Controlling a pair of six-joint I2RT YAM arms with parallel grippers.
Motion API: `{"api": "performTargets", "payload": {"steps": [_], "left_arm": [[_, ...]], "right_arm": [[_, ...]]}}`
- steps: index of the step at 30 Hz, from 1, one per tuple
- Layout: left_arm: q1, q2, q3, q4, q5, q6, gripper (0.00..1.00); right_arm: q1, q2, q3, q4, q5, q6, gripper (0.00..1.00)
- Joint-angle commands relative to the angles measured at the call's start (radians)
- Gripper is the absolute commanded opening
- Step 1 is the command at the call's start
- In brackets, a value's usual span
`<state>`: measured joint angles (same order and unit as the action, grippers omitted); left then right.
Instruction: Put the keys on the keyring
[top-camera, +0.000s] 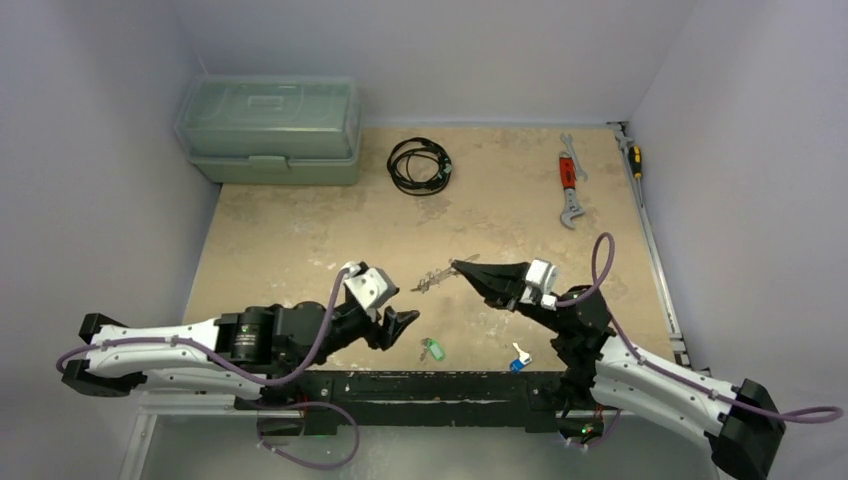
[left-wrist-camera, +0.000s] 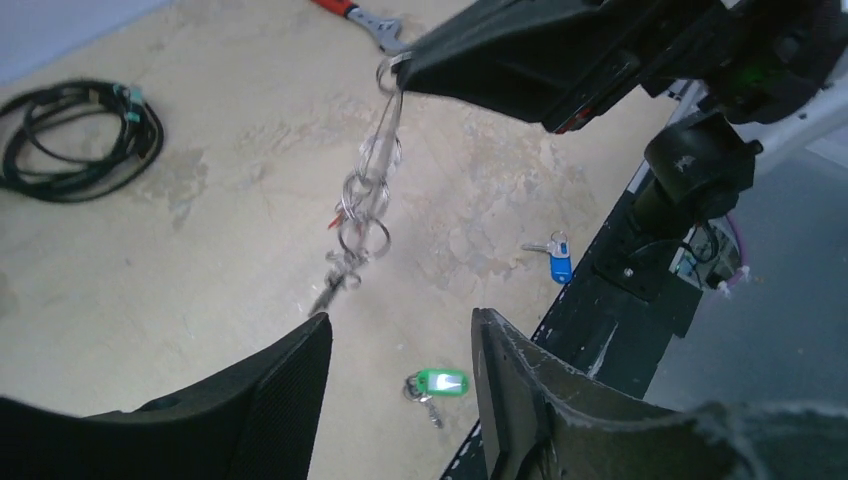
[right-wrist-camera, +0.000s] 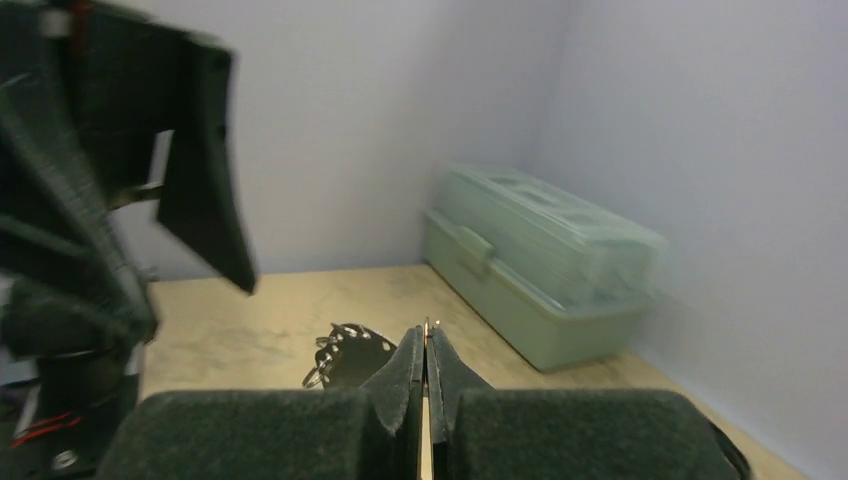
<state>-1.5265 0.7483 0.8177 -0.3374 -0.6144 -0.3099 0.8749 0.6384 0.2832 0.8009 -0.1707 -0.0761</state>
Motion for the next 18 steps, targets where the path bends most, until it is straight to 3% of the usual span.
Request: {"api": "performTargets", "payload": {"steps": [1, 4, 9, 18], "left_arm": [[-0.003, -0.046, 0.022, 0.005, 0.138, 0.338, 0.51], [-0.003, -0.074, 0.012, 0.013, 0.195, 0.518, 0.48], [-0.003, -0.167, -0.014, 0.077, 0.368, 0.713, 0.4], [-0.003, -0.209, -0.129, 0.218, 0.584, 0.857, 0.37]], "right_arm": [[-0.002, 0.059, -0.016, 0.304, -0.352, 0.01, 0.0], [-0.002, 0.088, -0.023, 0.379, -0.458, 0.028, 0.0], [-0.002, 0.097, -0.004, 0.367, -0.596, 0.042, 0.0], [-0.002, 0.159, 0.004, 0.535, -0.793, 0.244, 0.0]]}}
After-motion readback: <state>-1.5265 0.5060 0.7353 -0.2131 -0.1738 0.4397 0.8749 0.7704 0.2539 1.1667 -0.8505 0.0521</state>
